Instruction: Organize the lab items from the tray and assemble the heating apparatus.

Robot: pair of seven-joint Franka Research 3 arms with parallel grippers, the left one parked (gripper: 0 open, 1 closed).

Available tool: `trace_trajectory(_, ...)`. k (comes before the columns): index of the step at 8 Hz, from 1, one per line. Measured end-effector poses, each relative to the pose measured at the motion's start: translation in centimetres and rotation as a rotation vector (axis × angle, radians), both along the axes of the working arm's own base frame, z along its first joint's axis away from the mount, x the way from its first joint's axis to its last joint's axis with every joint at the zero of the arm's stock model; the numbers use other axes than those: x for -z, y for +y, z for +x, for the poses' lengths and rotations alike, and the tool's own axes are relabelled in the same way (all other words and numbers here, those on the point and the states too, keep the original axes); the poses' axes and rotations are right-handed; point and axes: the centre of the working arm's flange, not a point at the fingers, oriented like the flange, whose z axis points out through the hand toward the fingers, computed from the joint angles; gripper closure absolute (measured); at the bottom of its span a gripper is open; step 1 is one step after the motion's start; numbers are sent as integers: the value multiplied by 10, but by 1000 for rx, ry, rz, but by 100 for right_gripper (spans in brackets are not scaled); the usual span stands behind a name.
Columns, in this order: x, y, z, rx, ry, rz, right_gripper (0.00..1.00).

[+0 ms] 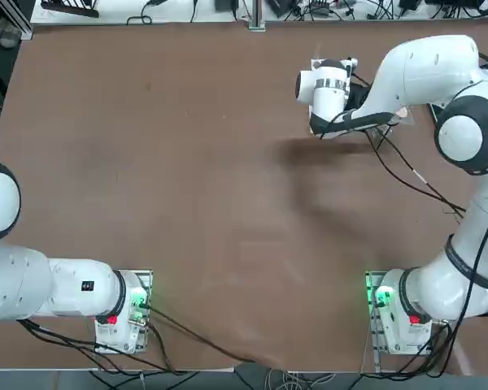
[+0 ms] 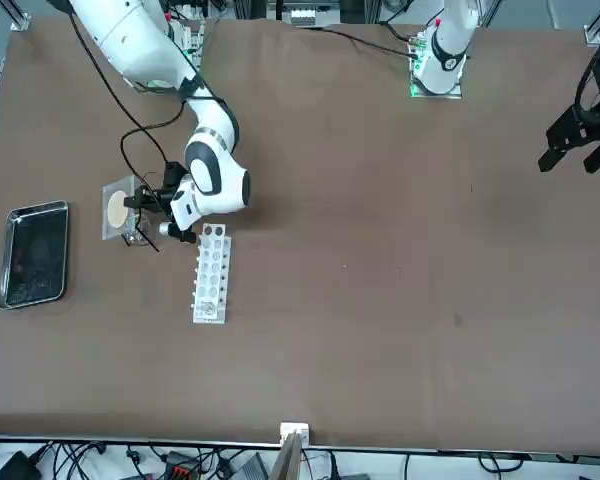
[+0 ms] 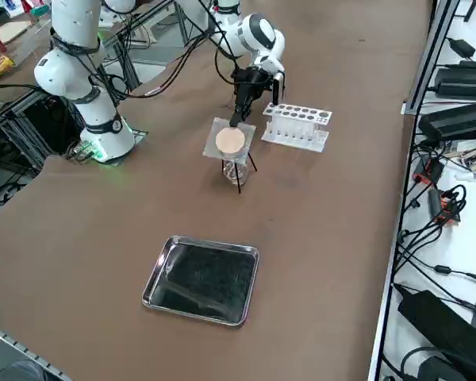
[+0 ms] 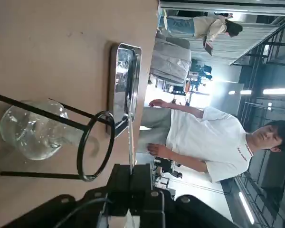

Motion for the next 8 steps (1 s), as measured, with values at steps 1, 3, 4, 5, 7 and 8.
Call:
trace_trajectory(1, 6, 0, 0, 2, 1, -3, 98)
trace_trajectory(3, 15, 4, -3, 3, -6, -9, 98)
trace_trajectory(4, 19, 4, -5, 5, -11, -11, 98)
trace_trajectory(5, 22, 5, -6, 6, -13, -12, 97)
trace_trajectory(7, 23, 6, -5, 10, -16, -16, 96)
trace_trajectory(8, 22, 7, -5, 11, -17, -19, 94)
